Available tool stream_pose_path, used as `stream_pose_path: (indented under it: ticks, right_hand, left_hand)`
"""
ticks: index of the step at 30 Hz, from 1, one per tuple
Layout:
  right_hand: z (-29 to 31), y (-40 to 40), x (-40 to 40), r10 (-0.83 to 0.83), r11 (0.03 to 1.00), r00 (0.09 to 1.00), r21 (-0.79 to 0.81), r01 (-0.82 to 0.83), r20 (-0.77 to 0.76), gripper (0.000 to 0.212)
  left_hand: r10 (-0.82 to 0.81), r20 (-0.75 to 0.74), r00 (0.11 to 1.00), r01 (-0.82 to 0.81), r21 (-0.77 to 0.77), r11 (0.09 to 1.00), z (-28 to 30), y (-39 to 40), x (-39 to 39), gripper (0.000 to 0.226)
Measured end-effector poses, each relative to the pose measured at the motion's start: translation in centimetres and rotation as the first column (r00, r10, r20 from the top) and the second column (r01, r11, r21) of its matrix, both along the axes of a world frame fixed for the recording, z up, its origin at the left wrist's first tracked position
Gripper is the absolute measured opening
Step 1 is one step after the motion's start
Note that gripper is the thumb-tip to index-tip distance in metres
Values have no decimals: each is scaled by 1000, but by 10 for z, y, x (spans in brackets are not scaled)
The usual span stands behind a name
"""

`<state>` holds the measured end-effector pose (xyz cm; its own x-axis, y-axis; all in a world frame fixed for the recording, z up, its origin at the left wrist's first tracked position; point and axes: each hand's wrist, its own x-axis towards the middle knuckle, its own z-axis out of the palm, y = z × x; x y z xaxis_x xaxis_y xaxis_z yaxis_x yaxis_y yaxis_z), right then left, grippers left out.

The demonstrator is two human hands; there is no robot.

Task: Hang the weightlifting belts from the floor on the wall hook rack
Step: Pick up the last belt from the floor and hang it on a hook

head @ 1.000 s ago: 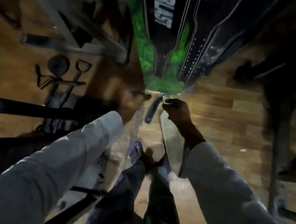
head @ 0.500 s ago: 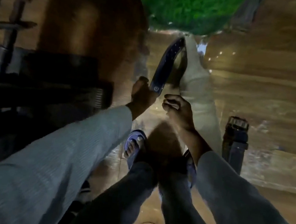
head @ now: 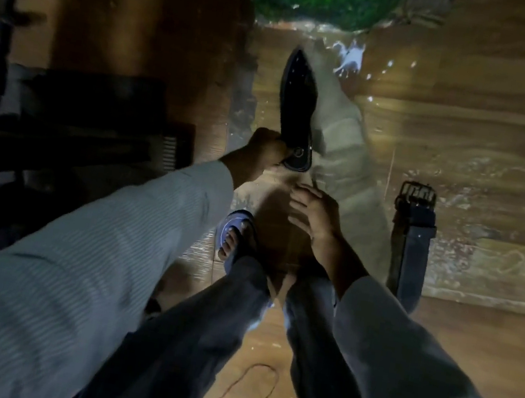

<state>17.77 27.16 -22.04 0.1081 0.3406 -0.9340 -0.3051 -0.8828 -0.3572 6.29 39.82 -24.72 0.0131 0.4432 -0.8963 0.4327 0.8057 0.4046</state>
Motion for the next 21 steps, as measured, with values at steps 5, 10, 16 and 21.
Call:
stream_pose_path:
  ticks: [5, 10, 16, 21]
  right_hand:
    - [98, 0, 9, -130, 992, 963, -42, 123, -237, 37]
    - [217, 3, 8, -276, 955, 809, -50, 293, -519, 53]
    - [343, -3, 2, -238, 966, 717, -81, 246, -655, 40]
    - [426, -16, 9, -232, 968, 708, -91, 232, -666, 48]
  left_hand:
    - [163, 68, 984, -159, -56, 986, 116, -25, -3, 6]
    - [258, 217, 941, -230, -145, 962, 266, -71, -15, 13]
    - [304, 348, 887, -277, -124, 953, 414, -111, -19, 20]
    - [298, 415, 860, -286, -92, 954, 509, -131, -25, 17]
